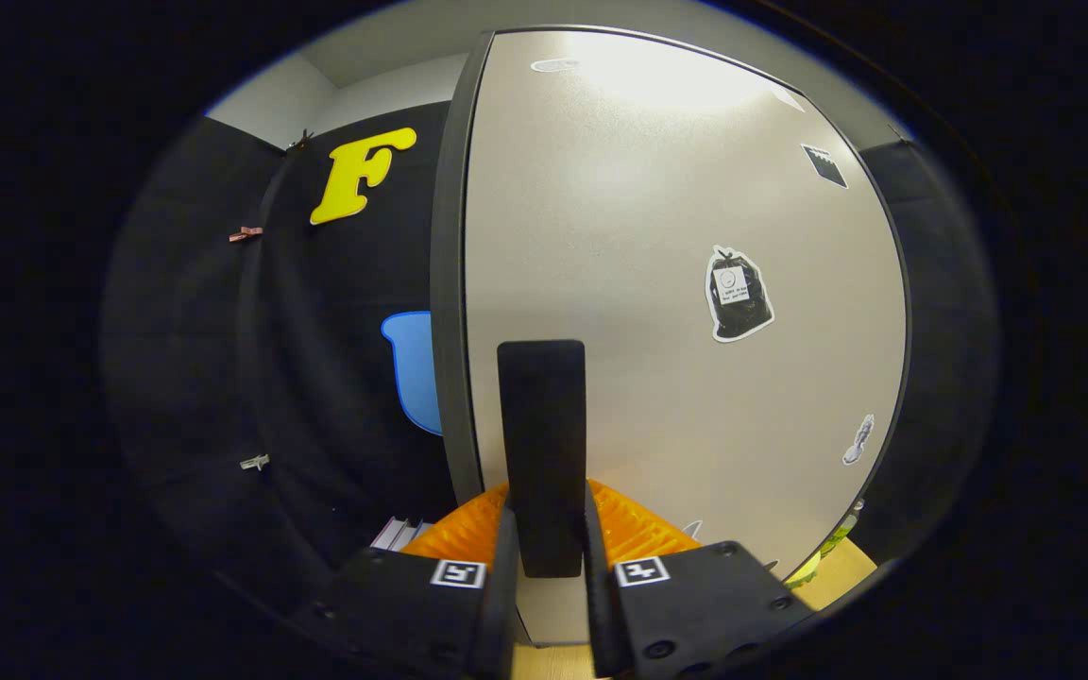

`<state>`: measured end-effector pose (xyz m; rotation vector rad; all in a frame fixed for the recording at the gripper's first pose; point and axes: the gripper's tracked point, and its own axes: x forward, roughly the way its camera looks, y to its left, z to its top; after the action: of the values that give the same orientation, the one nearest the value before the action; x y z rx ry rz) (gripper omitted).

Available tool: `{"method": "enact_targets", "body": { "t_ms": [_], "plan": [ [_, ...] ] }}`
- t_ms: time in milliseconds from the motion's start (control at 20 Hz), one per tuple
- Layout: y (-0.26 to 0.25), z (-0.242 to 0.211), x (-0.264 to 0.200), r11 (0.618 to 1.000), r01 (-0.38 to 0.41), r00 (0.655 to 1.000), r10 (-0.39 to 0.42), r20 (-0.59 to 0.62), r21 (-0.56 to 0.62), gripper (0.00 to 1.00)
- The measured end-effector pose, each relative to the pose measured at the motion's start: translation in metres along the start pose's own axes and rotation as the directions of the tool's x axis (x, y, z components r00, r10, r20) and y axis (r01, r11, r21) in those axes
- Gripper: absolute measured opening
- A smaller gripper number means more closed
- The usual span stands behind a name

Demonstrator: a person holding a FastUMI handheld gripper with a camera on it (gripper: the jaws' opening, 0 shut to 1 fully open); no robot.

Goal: Open the shoe cabinet door, grab the shoes and put them into the shoe cabinet, then close the shoe cabinet door.

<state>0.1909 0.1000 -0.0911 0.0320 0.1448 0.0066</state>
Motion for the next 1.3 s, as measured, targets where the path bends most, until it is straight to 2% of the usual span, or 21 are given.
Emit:
{"method": "enact_targets", "body": {
  "t_ms": [50, 350, 850, 1300],
  "plan": [
    [0.0, 0.0, 0.0, 1.0, 0.002, 1.0, -0.002, 0.0, -0.003, 0.3],
    [0.0, 0.0, -0.008, 1.0, -0.014, 1.0, 0.014, 0.007, -0.013, 0.3],
    [-0.005, 0.002, -0.058, 0.994, -0.113, 0.994, 0.113, -0.008, 0.002, 0.3],
    [-0.029, 0.007, -0.118, 0.969, -0.247, 0.968, 0.247, -0.036, 0.003, 0.3]
  ]
}}
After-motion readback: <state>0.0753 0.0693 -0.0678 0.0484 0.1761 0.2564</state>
